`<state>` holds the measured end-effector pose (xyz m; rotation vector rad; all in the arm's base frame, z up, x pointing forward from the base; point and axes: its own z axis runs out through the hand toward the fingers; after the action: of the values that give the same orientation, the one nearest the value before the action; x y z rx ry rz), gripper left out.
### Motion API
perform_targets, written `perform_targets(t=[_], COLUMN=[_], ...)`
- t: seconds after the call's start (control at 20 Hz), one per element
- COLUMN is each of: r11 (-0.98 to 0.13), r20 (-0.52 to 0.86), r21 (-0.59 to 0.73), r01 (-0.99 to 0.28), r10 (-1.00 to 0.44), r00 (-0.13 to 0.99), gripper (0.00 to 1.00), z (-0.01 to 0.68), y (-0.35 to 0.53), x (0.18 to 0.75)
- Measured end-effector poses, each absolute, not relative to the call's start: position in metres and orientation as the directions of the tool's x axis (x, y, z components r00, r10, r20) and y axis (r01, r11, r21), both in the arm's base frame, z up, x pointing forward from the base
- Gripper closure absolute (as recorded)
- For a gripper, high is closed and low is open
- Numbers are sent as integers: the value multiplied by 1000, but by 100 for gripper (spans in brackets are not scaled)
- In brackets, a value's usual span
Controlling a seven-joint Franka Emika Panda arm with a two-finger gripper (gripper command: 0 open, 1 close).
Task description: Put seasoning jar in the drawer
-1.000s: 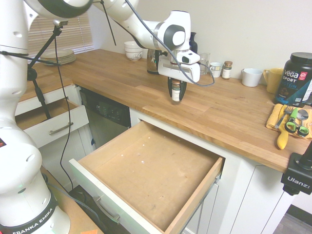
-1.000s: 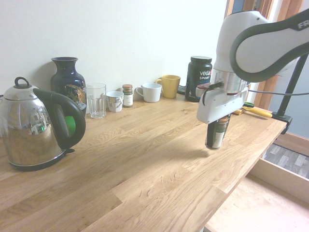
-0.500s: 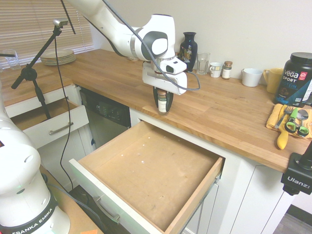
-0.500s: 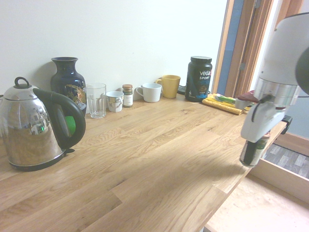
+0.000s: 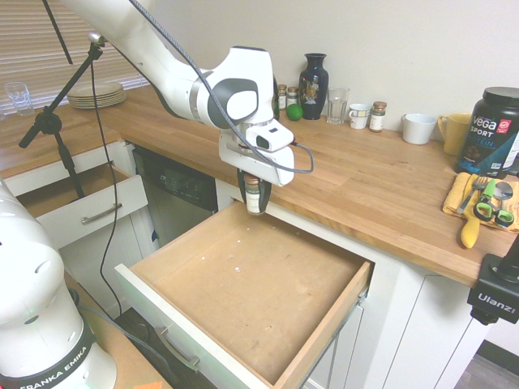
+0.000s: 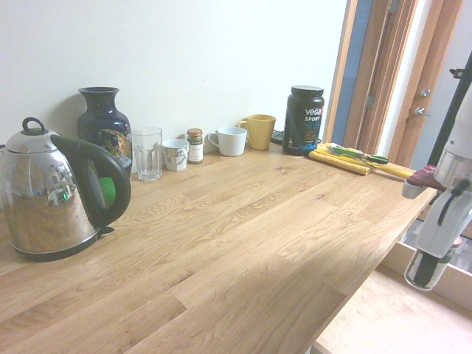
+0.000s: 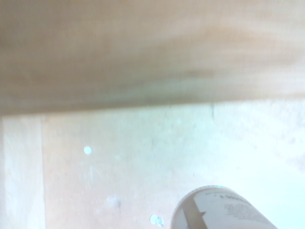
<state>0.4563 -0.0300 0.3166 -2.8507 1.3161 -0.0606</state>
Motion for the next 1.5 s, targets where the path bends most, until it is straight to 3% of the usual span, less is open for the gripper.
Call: perform_targets(t=[0.65,1.45,1.5], r11=[-698,-709,-710], r20=[42,-8,-9], r21=[31,81,82], r01=[-716,-701,-700], r10=[-714,-703,-702], r00=[699,711,712], gripper=[100,100,0], z=[206,142,140], y=[-41,-33,-33], x=[462,433,430])
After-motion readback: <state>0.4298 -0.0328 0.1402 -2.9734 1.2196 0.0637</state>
